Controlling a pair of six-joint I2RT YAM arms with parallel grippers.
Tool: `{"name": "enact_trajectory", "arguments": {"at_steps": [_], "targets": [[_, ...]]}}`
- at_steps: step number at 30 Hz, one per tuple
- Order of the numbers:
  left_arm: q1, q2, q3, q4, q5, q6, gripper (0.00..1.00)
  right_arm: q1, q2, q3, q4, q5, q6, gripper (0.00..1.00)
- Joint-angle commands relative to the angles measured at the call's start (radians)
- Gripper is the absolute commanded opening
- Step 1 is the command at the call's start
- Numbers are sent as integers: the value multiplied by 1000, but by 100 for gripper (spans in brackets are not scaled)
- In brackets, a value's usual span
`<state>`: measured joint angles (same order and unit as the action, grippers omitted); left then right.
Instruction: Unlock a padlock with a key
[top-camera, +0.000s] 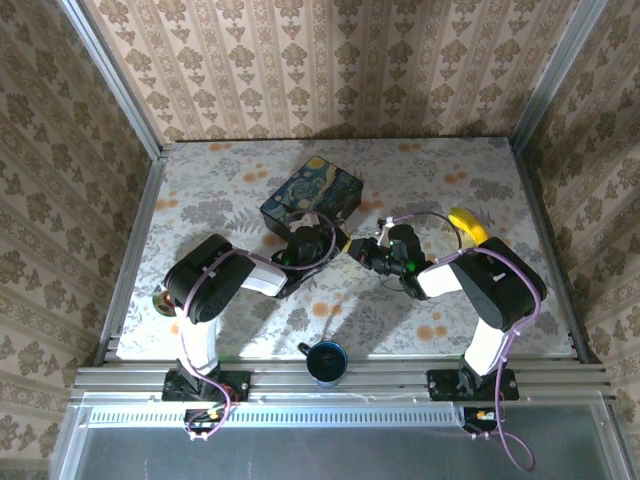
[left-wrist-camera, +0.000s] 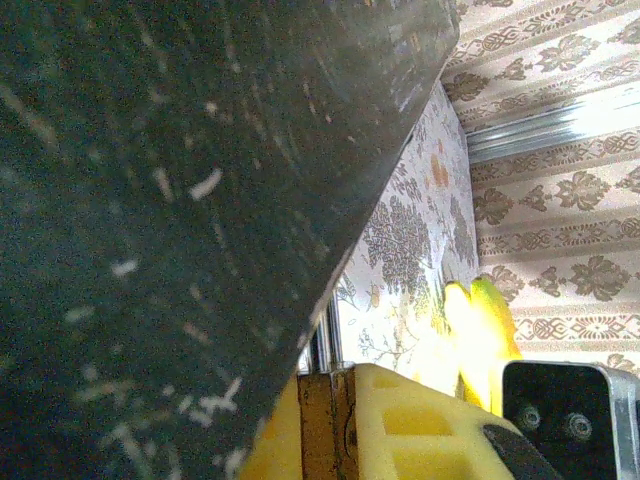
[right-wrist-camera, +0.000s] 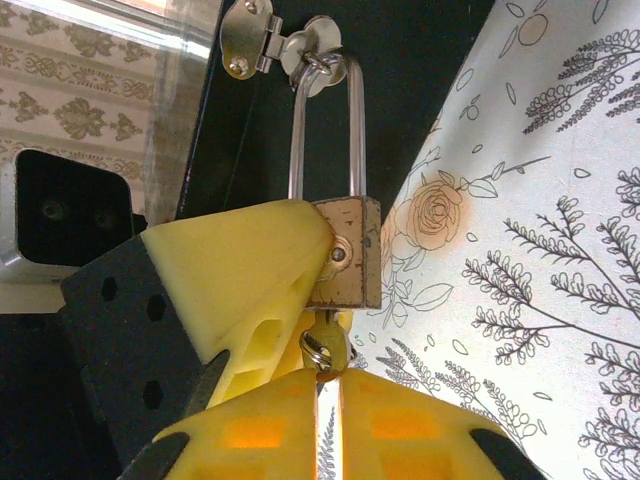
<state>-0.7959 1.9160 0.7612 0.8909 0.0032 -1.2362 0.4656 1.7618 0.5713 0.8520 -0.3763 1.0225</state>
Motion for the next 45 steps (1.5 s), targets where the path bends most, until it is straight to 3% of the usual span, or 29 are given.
{"name": "enact_trajectory", "arguments": {"at_steps": [1, 6, 9, 13, 19, 27, 37, 45], "targets": [[8, -37, -22, 7, -3, 45, 0, 2, -54, 29, -55, 39, -41, 21], [17, -115, -18, -119, 17, 97, 0, 25, -176, 24, -271, 127, -142, 34], [30, -184, 20, -337, 55, 144, 0, 58, -281, 24, -454, 232, -227, 40], [31, -255, 65, -590, 42, 190, 0, 105, -379, 17, -626, 355, -314, 43], [37, -275, 66, -655, 77, 112, 0, 191, -430, 35, -788, 522, -404, 43], [41, -253, 84, -701, 121, 41, 0, 268, -419, 26, -689, 600, -530, 42], [67, -234, 73, -686, 231, -48, 0, 400, -321, 26, -446, 716, -919, 37], [74, -236, 69, -707, 271, -66, 0, 421, -209, 87, -412, 774, -1041, 35]]}}
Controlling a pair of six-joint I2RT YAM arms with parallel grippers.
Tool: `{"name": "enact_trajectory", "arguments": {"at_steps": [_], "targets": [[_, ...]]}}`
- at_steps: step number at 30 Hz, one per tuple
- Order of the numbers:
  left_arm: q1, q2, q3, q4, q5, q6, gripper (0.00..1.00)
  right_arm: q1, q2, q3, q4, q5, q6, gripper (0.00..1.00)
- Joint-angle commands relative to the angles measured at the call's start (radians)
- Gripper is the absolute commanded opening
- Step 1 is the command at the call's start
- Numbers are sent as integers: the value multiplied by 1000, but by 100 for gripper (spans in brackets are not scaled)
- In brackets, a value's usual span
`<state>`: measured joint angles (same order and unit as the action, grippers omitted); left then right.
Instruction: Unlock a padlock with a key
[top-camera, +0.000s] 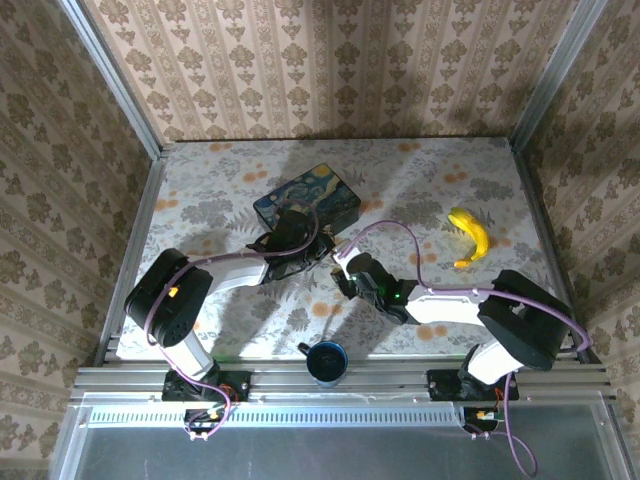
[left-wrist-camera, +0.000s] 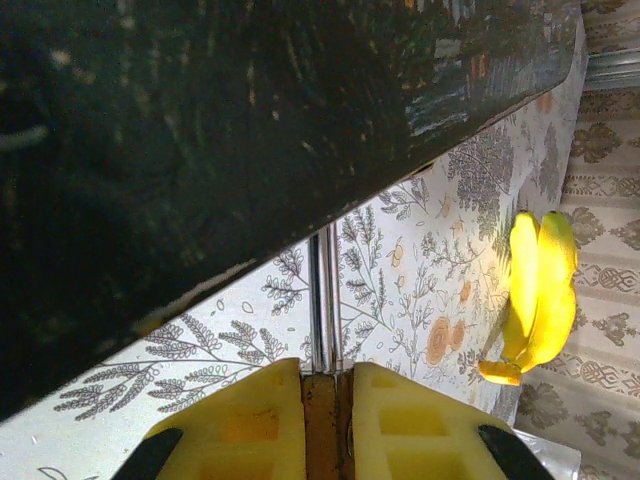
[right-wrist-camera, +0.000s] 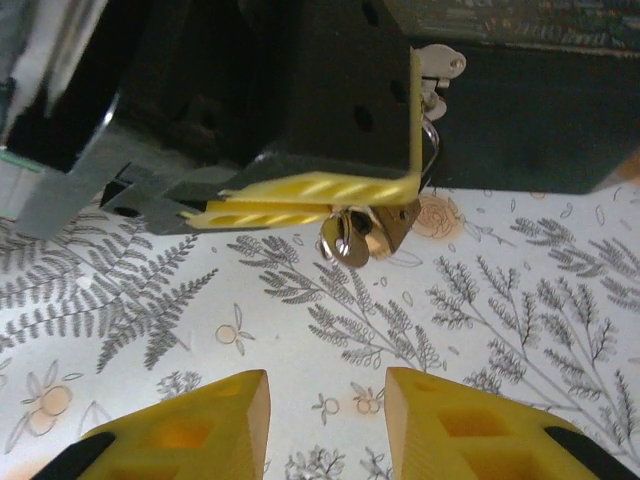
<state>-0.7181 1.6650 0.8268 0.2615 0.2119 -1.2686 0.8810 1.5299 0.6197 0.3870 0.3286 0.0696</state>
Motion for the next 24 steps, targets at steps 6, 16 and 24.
{"name": "enact_trajectory", "arguments": {"at_steps": [6, 16, 24], "targets": [[-4, 22, 7, -74, 81, -36, 0, 5, 69, 71, 66, 111, -140, 36], [-4, 18, 11, -65, 107, -24, 0, -11, 162, 117, 88, 136, -172, 35], [-4, 13, 18, -59, 134, -13, 0, -57, 206, 132, 112, 122, -174, 29]]}}
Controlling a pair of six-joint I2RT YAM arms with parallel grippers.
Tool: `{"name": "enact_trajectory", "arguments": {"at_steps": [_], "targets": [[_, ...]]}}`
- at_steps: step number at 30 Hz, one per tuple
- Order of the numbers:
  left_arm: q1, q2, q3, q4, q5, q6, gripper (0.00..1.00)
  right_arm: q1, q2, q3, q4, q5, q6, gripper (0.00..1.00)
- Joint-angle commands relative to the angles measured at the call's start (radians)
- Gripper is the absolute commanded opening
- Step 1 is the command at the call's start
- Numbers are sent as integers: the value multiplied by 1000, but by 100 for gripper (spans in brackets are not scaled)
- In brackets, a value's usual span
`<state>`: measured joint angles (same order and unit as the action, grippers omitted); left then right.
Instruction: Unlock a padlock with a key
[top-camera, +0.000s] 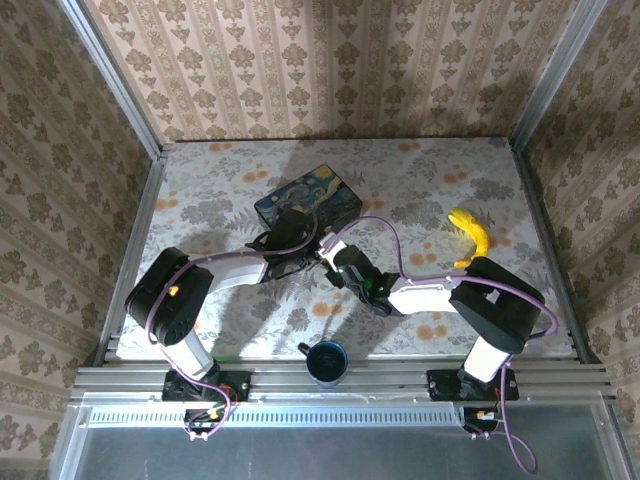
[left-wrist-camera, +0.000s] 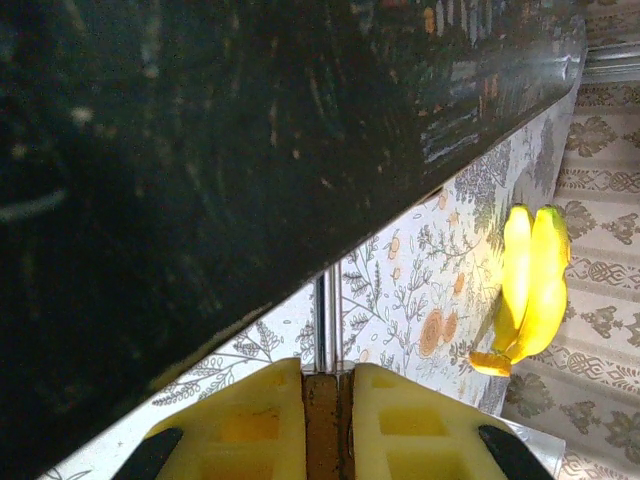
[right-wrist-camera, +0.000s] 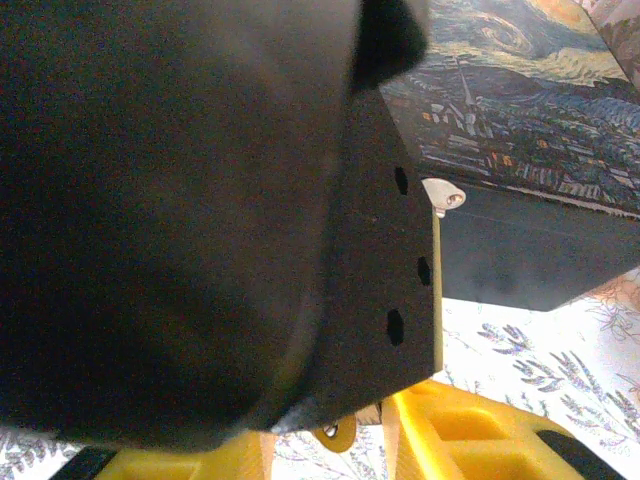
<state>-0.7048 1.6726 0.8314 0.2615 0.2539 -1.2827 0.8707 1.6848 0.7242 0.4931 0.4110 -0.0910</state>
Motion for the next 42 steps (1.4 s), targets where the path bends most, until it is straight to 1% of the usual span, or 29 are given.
{"name": "enact_trajectory", "arguments": {"at_steps": [1, 4, 7, 11, 18, 25, 29, 33, 35, 36, 38, 41, 42], "targets": [[-18, 6, 14, -58, 98, 3, 0, -54, 55, 26, 10, 39, -11, 27], [-19, 9, 20, -52, 110, 10, 0, -75, 57, 27, 15, 33, 21, 14], [-19, 6, 17, -41, 106, 11, 0, -106, 32, 44, -26, -3, 140, 0], [-18, 4, 10, -36, 97, 8, 0, -155, -10, 47, -65, -154, 334, 0], [-16, 14, -6, -12, 106, -13, 0, -258, -58, 57, -123, -396, 566, 0], [-17, 16, -15, 11, 111, -26, 0, -379, -61, 50, -63, -642, 757, 0], [-15, 22, -17, 25, 117, -36, 0, -413, -35, 54, -14, -740, 844, 0], [-15, 26, -23, 41, 119, -48, 0, -435, -6, 44, 35, -791, 949, 0], [-15, 26, -28, 53, 114, -57, 0, -447, 14, 34, 60, -806, 1027, 0], [-15, 24, -31, 56, 111, -62, 3, -453, 23, 29, 71, -812, 1062, 0], [-13, 24, -38, 67, 107, -73, 14, -462, 52, 6, 146, -834, 1146, 0], [-12, 26, -46, 84, 107, -85, 23, -469, 103, -19, 266, -856, 1250, 0], [-11, 26, -48, 87, 107, -86, 24, -470, 120, -26, 297, -858, 1273, 0]]}}
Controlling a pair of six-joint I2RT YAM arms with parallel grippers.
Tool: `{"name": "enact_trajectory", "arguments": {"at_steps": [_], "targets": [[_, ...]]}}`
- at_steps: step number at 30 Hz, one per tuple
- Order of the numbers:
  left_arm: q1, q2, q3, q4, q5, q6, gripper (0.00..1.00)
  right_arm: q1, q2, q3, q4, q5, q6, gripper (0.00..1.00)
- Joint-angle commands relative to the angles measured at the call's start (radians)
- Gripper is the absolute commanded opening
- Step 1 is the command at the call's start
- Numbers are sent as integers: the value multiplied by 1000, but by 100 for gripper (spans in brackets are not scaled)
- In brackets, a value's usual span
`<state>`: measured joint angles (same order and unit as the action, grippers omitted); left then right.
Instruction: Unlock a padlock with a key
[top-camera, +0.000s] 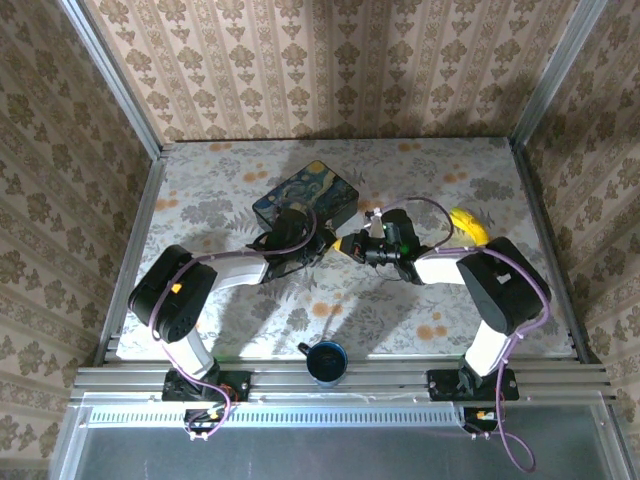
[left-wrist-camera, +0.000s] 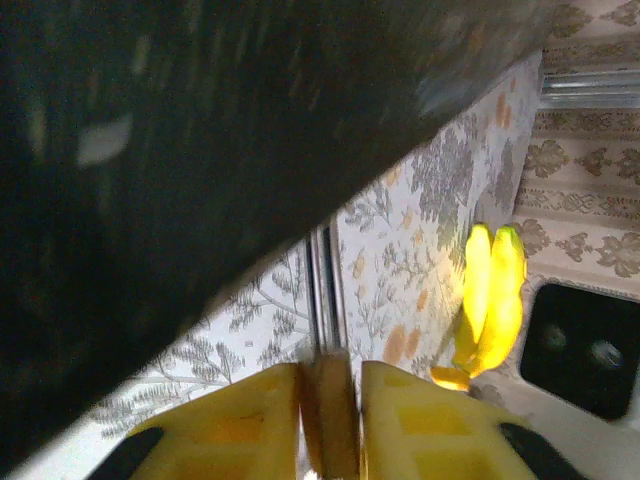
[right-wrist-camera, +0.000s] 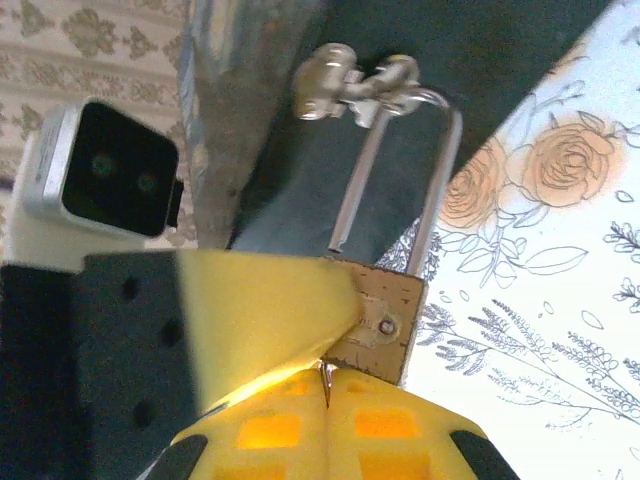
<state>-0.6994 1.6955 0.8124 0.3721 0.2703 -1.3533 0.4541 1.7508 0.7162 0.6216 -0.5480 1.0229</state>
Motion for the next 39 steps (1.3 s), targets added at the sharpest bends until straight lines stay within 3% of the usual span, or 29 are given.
{"name": "enact_trajectory", "arguments": {"at_steps": [1, 5, 14, 18, 20, 24, 28, 33, 37, 39], "targets": [[-16, 3, -31, -19, 91, -19, 31, -55, 71, -21, 196, 101, 183, 0], [-17, -1, -42, -7, 89, -26, 40, -55, 114, -47, 279, 117, 239, 0], [-8, -50, -58, -3, 64, 8, 100, -55, 136, -50, 309, 126, 245, 0], [0, -102, -52, -57, 35, 64, 100, -54, 117, -40, 227, 145, 191, 0], [2, -133, -45, -98, 14, 107, 100, -54, 97, -34, 159, 168, 150, 21], [3, -193, -35, -149, -36, 185, 100, -49, 55, -26, 63, 200, 71, 36], [4, -273, -18, -248, -126, 286, 100, -46, -5, -22, -44, 250, -11, 40], [3, -361, 48, -454, -317, 518, 100, -17, -88, 35, -280, 345, -197, 41], [9, -361, 129, -630, -516, 695, 100, 46, -97, 158, -549, 507, -388, 45], [23, -340, 159, -672, -564, 739, 100, 79, -75, 219, -639, 572, -452, 49]]}}
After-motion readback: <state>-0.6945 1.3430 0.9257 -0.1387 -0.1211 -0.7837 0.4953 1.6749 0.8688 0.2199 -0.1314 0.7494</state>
